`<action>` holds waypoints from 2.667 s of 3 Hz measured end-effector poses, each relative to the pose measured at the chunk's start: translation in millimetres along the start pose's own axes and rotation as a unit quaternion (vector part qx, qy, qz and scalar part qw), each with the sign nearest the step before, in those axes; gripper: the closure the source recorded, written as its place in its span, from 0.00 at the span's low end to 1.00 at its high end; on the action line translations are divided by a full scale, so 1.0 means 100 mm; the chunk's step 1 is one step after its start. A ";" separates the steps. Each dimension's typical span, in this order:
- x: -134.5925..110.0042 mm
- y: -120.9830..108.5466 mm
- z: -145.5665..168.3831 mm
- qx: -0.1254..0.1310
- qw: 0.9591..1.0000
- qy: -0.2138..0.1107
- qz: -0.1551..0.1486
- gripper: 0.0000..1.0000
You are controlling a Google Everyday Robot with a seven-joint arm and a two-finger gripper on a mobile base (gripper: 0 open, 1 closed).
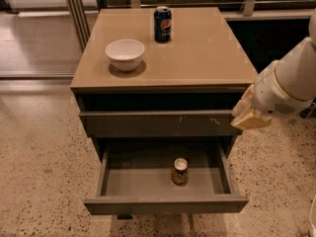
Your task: Pick orange can from middle drawer and place on counter
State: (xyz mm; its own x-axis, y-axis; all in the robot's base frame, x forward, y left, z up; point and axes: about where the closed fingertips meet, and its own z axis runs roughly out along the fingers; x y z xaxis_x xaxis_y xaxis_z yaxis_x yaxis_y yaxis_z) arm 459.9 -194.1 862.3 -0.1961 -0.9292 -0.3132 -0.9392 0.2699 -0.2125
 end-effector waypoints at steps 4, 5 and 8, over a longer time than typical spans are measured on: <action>0.46 0.13 1.23 -0.041 0.998 -0.013 0.041 1.00; 0.77 0.33 1.85 -0.050 0.995 -0.058 0.071 1.00; 1.06 0.50 2.76 -0.059 0.983 -0.130 0.113 1.00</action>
Offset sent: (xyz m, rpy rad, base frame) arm 0.0145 0.0028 -0.0738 0.0214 0.0618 -0.0220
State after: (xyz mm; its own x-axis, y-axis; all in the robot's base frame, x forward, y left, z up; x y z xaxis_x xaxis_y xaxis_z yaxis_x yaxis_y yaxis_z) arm 469.9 -209.7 562.6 -0.3394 -0.7492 -0.5688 -0.9088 0.4171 -0.0070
